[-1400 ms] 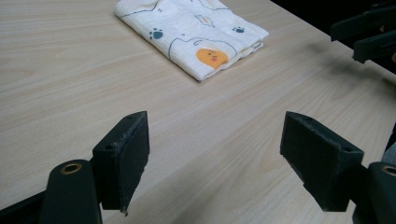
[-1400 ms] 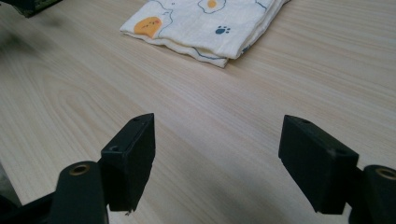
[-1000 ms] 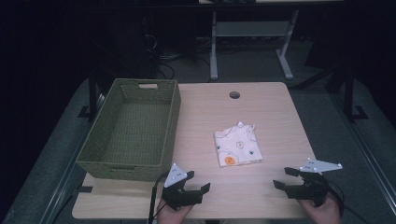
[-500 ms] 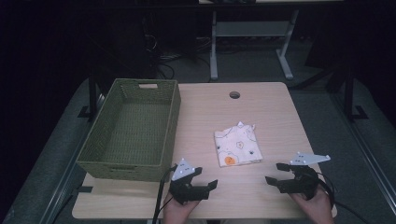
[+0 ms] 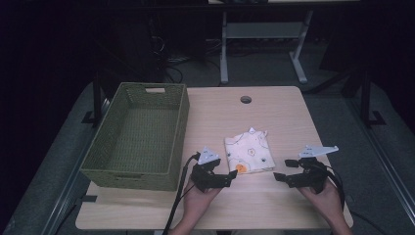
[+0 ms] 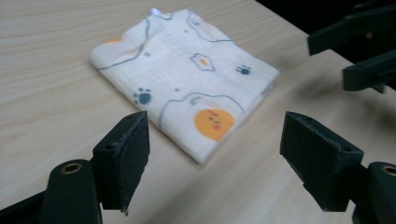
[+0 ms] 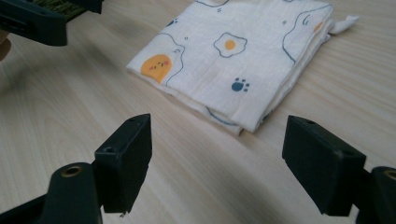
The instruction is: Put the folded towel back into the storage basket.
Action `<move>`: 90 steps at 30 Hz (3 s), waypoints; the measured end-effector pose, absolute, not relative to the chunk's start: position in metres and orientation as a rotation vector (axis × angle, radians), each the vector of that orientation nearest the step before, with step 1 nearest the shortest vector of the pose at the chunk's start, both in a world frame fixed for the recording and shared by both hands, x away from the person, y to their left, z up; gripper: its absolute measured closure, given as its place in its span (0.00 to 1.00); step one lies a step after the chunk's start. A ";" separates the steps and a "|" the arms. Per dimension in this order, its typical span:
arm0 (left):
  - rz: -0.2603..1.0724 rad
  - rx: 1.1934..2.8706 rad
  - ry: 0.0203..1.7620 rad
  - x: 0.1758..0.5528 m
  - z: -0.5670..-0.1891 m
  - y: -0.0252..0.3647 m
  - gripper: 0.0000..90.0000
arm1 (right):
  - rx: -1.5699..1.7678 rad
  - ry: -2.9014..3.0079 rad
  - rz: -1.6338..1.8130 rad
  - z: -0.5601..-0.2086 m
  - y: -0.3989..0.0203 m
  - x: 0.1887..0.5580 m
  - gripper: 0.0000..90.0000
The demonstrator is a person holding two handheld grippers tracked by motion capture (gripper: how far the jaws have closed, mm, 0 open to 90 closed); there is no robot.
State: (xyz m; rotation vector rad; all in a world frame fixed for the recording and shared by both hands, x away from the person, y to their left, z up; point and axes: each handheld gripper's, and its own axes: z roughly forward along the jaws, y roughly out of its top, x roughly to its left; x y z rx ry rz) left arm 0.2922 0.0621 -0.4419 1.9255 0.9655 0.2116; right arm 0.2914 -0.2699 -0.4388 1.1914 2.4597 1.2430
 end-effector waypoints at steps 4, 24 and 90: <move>0.222 1.918 0.998 0.306 -0.440 0.056 0.28 | 1.183 2.475 1.228 -0.435 -0.265 0.302 0.27; 0.150 2.030 1.102 0.338 -0.451 0.029 0.37 | 1.174 2.558 1.114 -0.410 -0.246 0.372 0.28; 0.175 2.169 1.065 0.339 -0.463 0.042 0.88 | 1.457 2.596 0.909 -0.455 -0.207 0.442 0.86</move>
